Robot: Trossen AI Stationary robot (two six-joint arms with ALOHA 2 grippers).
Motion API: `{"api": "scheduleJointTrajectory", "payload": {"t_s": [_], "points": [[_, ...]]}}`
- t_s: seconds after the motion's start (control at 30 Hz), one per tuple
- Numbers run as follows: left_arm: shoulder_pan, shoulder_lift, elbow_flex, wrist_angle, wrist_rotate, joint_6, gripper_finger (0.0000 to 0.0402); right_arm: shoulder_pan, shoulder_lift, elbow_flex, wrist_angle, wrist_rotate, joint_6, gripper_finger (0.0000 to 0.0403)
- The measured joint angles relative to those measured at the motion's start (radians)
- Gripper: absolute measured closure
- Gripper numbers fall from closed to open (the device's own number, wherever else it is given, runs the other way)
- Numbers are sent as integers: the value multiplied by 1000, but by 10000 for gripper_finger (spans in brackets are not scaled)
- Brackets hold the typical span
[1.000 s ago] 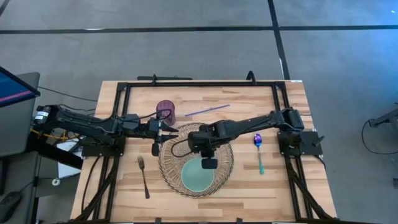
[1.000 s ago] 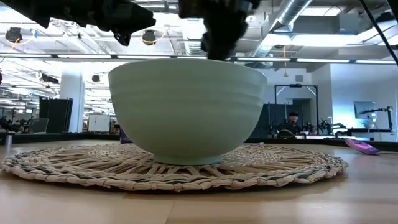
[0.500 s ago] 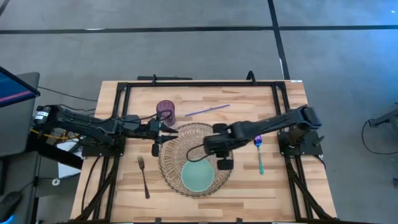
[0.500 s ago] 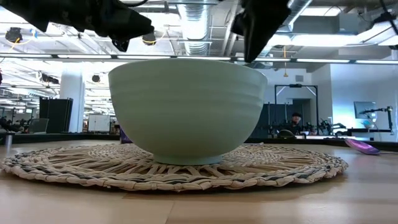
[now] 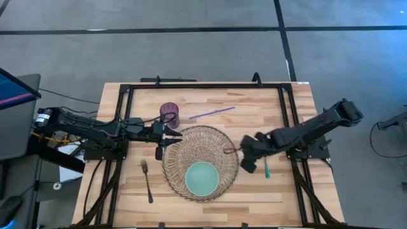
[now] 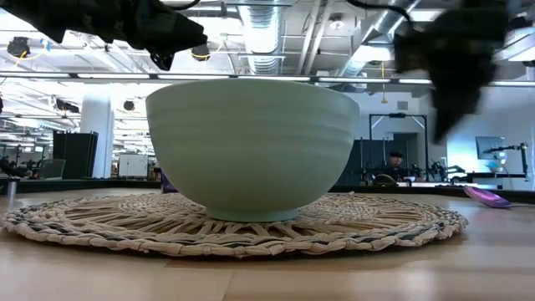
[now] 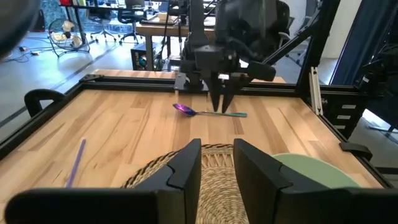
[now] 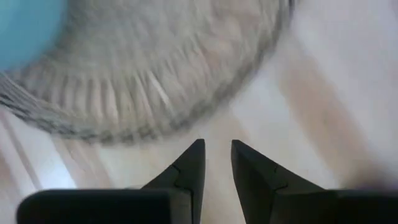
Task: Pick & Place Utensil
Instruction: Put the blue spoon into the green bowl
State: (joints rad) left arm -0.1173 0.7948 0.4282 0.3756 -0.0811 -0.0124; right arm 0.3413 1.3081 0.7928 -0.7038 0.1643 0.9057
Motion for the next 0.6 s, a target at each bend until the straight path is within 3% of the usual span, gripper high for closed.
{"api": "scheduleJointTrajectory", "payload": {"t_s": [0.27,0.6], "points": [[0,0,0,0,0,0,307,116,-31,-149,-3,77,404,331],[0,0,0,0,0,0,307,239,7,-161,-97,105,635,331]]}}
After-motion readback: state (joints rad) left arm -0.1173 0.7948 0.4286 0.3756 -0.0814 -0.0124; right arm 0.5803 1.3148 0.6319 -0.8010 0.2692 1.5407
